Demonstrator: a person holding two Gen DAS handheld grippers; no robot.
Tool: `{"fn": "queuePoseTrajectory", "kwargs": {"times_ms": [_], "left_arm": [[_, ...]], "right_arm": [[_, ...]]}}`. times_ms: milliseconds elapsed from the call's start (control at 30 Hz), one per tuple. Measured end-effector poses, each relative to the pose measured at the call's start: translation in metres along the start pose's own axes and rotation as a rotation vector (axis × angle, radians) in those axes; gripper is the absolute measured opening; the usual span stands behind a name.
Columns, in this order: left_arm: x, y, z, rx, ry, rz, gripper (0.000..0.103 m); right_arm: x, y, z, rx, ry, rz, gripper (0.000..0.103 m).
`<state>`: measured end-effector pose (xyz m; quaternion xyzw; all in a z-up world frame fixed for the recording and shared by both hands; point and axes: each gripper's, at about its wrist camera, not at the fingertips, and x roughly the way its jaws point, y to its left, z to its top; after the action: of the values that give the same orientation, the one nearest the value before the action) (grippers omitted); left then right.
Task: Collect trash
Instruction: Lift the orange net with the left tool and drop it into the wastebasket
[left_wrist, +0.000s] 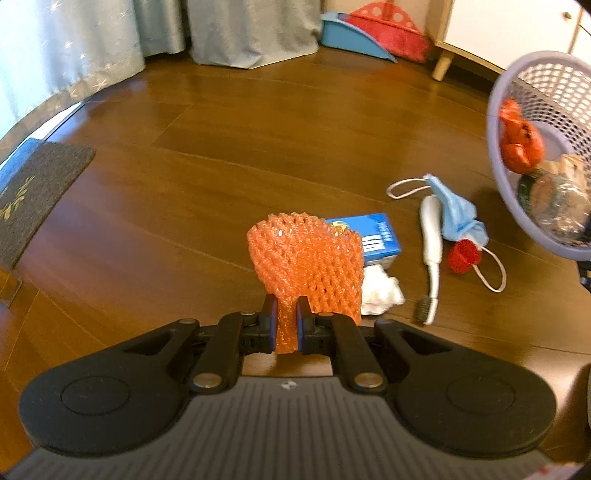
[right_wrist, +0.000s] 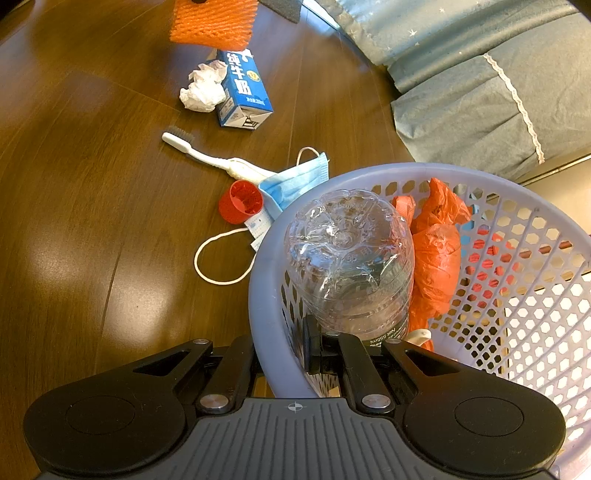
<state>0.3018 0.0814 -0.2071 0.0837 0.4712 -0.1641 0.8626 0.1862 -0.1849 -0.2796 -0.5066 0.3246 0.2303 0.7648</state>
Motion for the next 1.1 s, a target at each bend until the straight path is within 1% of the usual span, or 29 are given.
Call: {"fn": "queuePoseTrajectory", "kwargs": {"times_ms": [133, 267, 467, 633, 867, 1100], "left_arm": [[-0.006, -0.014, 0.003, 0.018, -0.004, -0.041, 0.007], [-0.012, -0.033, 0.014, 0.046, -0.020, -0.097, 0.007], [-0.022, -0.064, 0.040, 0.101, -0.060, -0.171, 0.007], [-0.026, -0.098, 0.070, 0.162, -0.098, -0.240, 0.007], [-0.018, -0.155, 0.110, 0.247, -0.140, -0.364, 0.007], [-0.001, -0.205, 0.135, 0.296, -0.166, -0.448, 0.007]], "right_arm": [[0.000, 0.000, 0.000, -0.002, 0.000, -0.001, 0.003], [0.000, 0.001, 0.000, -0.010, 0.002, -0.001, 0.003], [0.001, 0.001, 0.000, -0.010, 0.001, -0.002, 0.003], [0.001, 0.001, 0.000, -0.010, 0.000, -0.002, 0.003], [0.002, 0.001, 0.001, -0.002, -0.004, -0.001, 0.003], [0.002, -0.002, -0.001, 0.012, -0.012, 0.000, 0.003]]}}
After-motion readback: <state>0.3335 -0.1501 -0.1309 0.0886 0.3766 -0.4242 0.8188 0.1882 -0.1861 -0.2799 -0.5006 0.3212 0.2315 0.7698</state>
